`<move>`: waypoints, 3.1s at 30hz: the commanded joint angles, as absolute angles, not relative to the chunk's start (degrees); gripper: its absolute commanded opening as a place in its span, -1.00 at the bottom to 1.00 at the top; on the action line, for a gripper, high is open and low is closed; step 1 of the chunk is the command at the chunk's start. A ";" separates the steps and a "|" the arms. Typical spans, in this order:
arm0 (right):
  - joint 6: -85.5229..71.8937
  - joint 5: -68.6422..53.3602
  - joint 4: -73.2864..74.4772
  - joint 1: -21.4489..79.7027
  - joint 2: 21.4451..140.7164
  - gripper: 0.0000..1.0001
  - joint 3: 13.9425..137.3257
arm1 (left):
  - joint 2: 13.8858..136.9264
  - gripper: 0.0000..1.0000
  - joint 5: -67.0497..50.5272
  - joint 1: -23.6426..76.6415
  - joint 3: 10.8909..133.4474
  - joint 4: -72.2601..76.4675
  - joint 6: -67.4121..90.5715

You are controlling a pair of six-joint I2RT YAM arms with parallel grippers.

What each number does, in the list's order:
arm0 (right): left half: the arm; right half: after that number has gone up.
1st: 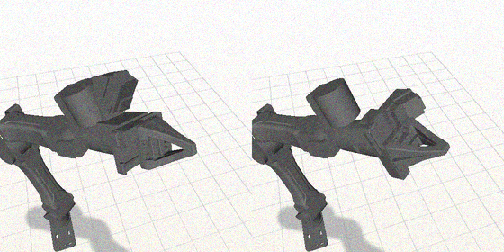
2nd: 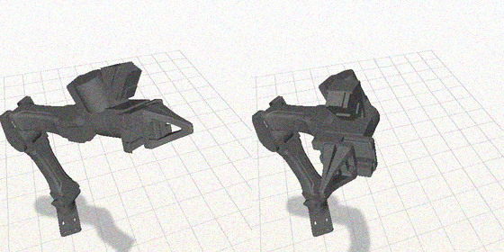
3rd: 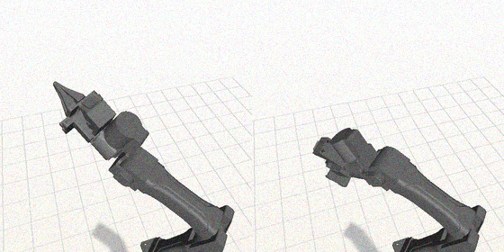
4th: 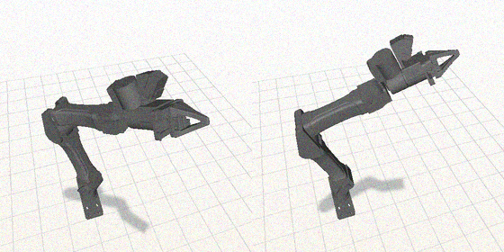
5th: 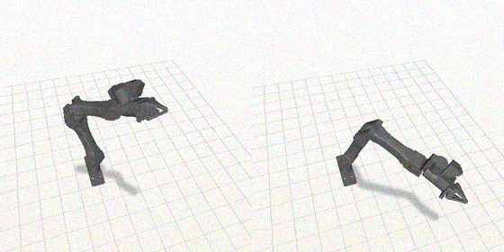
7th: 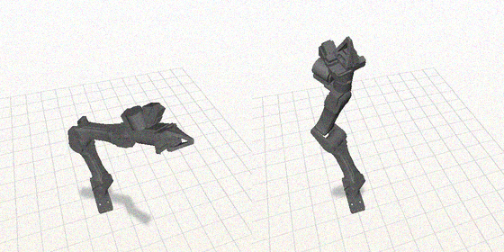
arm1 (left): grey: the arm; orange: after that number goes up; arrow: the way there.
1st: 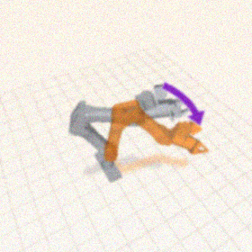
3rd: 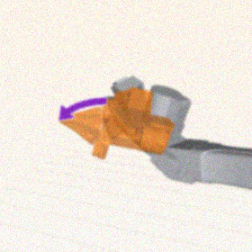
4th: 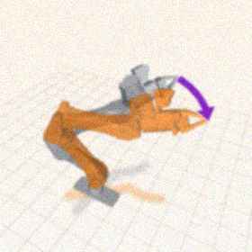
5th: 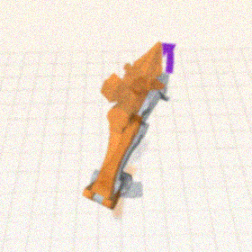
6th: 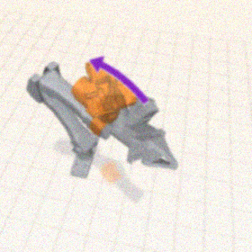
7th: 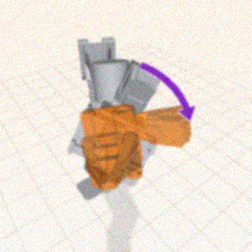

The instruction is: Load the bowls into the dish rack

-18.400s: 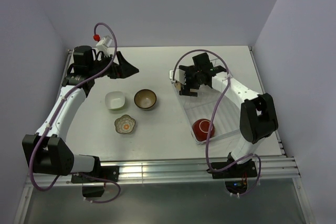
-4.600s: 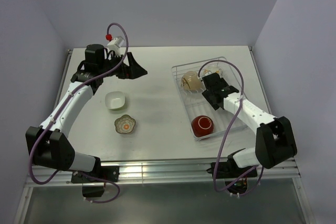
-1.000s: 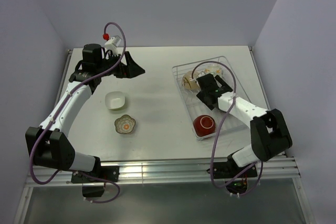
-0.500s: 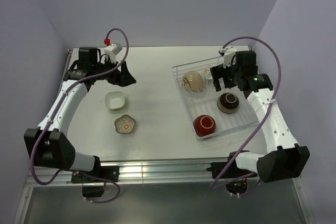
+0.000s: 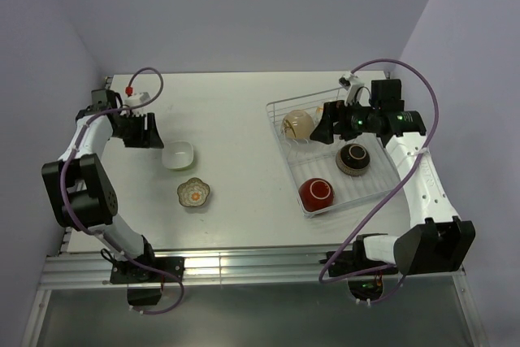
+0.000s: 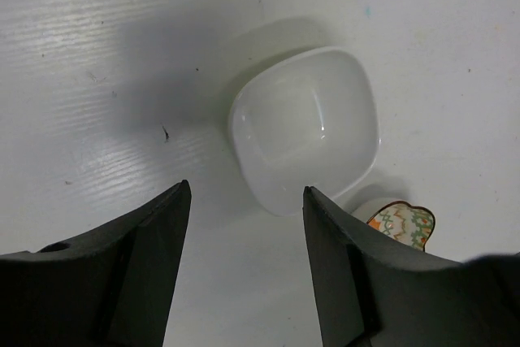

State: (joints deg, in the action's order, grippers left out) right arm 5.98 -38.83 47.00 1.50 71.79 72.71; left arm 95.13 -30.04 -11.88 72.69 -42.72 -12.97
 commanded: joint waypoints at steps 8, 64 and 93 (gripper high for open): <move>0.09 -42.36 42.36 1.14 71.63 0.91 71.54 | 99.93 0.20 -30.85 -11.87 71.55 -37.89 -10.82; -44.92 -53.09 -0.44 16.52 72.42 0.98 68.11 | 84.64 -0.99 -55.55 12.13 67.67 14.06 46.14; -45.61 -50.45 1.23 26.10 79.37 0.82 74.79 | 85.17 -0.99 -53.62 16.26 69.61 7.13 39.20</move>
